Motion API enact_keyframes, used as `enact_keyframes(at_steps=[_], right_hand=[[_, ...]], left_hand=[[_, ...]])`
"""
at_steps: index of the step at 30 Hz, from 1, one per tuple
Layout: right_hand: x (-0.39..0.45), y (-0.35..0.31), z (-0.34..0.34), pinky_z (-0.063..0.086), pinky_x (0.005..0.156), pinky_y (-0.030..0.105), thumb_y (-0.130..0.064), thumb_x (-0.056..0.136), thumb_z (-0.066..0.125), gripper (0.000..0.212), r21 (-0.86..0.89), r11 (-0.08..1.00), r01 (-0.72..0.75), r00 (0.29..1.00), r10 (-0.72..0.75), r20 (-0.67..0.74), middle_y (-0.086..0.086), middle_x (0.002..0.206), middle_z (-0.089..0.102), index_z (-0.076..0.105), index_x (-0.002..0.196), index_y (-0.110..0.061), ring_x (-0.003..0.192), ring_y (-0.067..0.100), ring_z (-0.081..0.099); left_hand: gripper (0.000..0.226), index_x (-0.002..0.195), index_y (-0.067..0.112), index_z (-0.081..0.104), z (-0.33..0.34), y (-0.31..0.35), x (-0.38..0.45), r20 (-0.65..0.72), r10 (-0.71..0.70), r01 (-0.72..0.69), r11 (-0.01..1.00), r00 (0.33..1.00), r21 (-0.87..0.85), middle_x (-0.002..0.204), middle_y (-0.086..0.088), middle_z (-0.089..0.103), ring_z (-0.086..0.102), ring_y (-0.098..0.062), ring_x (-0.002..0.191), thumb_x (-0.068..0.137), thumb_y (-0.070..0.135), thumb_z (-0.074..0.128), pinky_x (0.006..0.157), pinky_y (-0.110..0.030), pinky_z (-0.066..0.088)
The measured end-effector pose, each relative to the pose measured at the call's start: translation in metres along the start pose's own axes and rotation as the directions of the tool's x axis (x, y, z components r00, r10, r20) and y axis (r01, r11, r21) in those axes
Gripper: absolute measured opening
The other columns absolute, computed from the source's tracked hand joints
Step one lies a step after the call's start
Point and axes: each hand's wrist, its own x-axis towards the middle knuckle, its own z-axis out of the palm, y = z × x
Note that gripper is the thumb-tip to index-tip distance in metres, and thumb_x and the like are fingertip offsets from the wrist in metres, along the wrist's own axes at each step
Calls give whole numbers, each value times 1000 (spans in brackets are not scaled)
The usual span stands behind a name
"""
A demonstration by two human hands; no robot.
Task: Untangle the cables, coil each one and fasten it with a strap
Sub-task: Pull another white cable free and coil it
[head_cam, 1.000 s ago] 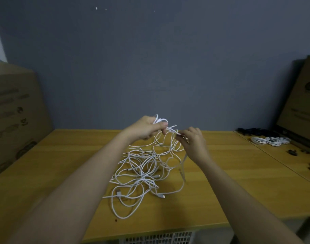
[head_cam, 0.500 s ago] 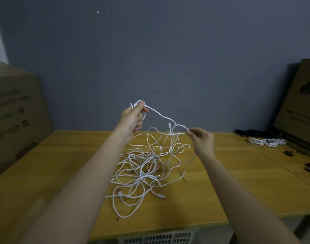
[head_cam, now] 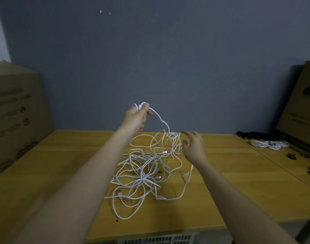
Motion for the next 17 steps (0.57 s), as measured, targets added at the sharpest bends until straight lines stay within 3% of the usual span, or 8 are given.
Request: enact_keyframes(at_steps=[2,3,5,8,11,14,17], right_hand=[[-3,-24,5,30,105,26,-5,88,51,51,194,977,89,995,-98,34,-1,139,47,49,137,-19,129,13,40],[-3,-35,8,37,103,27,-8,85,51,56,322,943,83,987,-122,101,-5,138,47,45,139,-23,125,10,45],[-2,-52,17,51,87,31,-12,85,51,56,456,889,35,958,-160,237,-9,129,53,42,138,-28,106,9,58],[0,-55,29,49,65,24,-16,100,44,19,464,886,11,949,-155,275,-3,93,67,57,114,-19,77,16,61],[2,-37,31,43,54,24,-27,102,39,27,437,897,-72,954,-67,294,2,67,62,62,94,-16,63,17,58],[18,-33,20,39,54,30,-32,101,41,33,462,885,-61,982,-30,187,0,54,46,57,78,-14,49,13,46],[45,-53,6,34,53,27,-39,100,41,34,319,942,108,992,-82,-95,-9,57,46,56,75,-21,50,2,42]], left_hand=[[33,80,13,53,12,-2,-1,28,-12,11,999,1000,36,44,8,27,21,-6,36,102,34,41,36,-17,19],[33,78,13,53,17,-3,-1,53,-9,7,999,999,40,45,7,27,21,-6,36,102,34,41,36,-17,19],[34,78,12,52,25,-3,-2,98,-5,-1,999,995,54,48,5,26,21,-5,36,101,35,42,37,-17,20],[35,78,13,44,27,0,-5,155,-38,33,999,987,33,44,9,26,21,-5,35,100,40,42,36,-16,21],[40,71,19,36,17,3,-7,200,-78,77,997,977,15,43,11,26,20,-5,36,99,48,39,36,-17,18],[44,69,20,34,5,4,-10,264,-132,112,990,955,89,45,9,25,19,-5,36,97,54,35,36,-16,15],[45,68,22,34,-2,10,-10,366,-186,126,976,912,180,48,8,26,19,-6,39,96,57,34,35,-16,16]])
